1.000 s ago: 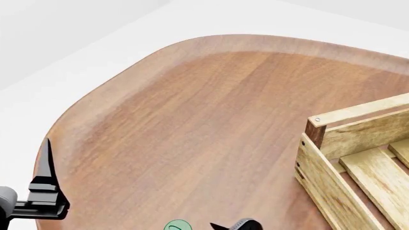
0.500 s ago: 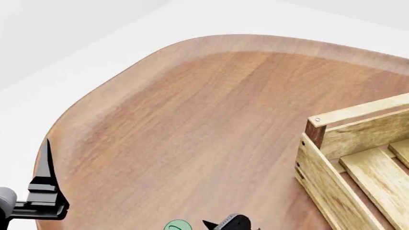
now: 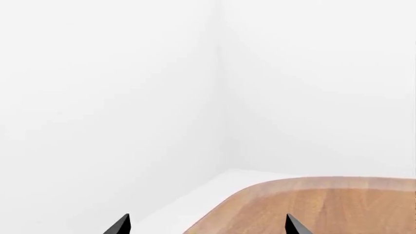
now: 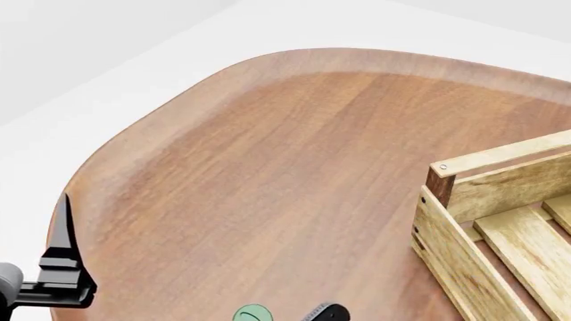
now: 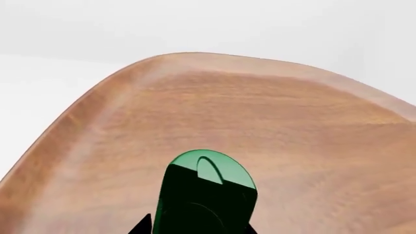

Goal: Pick up the salad dressing and put it in the tray.

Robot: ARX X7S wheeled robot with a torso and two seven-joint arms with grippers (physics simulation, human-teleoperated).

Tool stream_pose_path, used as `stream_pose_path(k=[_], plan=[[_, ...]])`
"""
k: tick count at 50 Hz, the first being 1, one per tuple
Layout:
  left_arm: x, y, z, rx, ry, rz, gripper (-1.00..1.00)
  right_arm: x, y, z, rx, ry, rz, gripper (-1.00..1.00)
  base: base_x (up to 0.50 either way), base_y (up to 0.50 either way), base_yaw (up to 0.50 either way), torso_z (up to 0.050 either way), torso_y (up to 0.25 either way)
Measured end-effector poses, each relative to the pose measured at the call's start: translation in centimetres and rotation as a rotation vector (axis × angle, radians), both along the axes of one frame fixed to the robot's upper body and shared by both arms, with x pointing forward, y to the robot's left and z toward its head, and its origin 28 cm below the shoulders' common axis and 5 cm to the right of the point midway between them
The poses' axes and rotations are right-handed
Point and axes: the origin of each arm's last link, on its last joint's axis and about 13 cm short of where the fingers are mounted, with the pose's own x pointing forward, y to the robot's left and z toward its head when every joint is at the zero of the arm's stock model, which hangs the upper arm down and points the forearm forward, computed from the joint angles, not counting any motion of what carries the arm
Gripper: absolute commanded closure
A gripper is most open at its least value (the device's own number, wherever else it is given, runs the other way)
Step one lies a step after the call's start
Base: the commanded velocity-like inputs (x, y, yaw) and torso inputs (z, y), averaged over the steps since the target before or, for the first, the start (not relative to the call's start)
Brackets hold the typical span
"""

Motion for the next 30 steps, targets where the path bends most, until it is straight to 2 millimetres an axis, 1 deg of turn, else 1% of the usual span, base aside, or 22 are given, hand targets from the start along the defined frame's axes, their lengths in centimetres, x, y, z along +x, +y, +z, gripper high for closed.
stream_pose_path(k=[7, 30], plan=[[0.0, 0.0, -0.1, 0.001, 0.002, -0.003, -1.0, -0.2, -0.3, 0.9, 0.015, -0.03, -0.026, 1.0, 0.0, 0.0, 0.0, 0.0, 0.0], [-0.1, -0.1, 0.0, 0.002, 0.002, -0.007, -1.0, 0.5, -2.1, 5.4, 0.052, -0.144, -0.14, 1.0, 0.0, 0.0, 0.0, 0.0, 0.0]])
